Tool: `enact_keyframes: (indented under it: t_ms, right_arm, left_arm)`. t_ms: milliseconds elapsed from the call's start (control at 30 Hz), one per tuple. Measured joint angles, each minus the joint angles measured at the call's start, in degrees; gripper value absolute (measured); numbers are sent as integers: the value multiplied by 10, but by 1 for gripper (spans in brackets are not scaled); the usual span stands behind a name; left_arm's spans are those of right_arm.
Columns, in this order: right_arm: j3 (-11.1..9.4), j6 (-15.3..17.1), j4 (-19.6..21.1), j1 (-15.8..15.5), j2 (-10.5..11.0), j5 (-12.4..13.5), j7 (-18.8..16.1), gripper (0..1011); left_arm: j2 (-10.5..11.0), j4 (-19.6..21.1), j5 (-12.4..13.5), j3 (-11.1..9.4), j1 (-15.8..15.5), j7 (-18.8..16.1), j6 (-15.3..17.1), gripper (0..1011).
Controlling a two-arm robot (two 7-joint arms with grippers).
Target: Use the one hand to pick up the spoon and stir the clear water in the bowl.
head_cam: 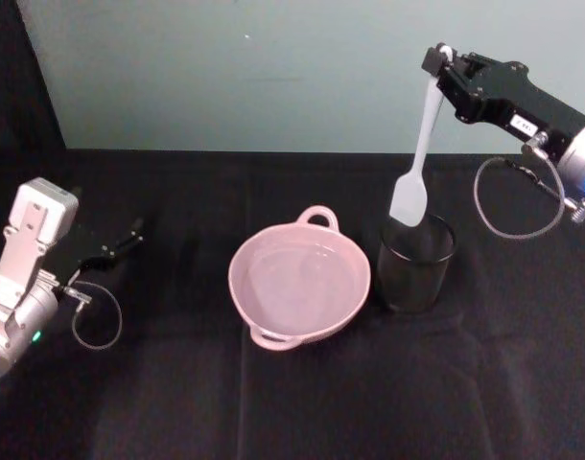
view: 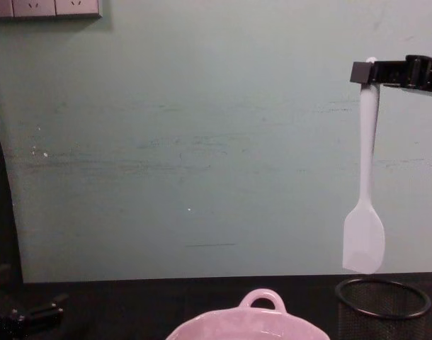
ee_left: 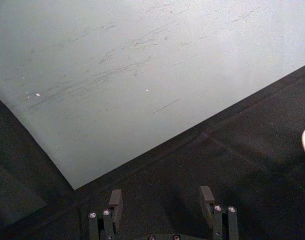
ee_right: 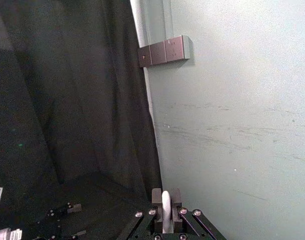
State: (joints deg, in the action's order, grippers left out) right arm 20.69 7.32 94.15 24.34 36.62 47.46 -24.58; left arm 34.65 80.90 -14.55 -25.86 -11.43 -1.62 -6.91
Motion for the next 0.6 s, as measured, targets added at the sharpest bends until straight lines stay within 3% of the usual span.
enact_keyframes:
  t_ms: [600]
  right_arm:
    - [0,-1,-3,-1,-1,3,-1,107]
  left_arm:
    - [0,0,0,0,0,0,0,1011]
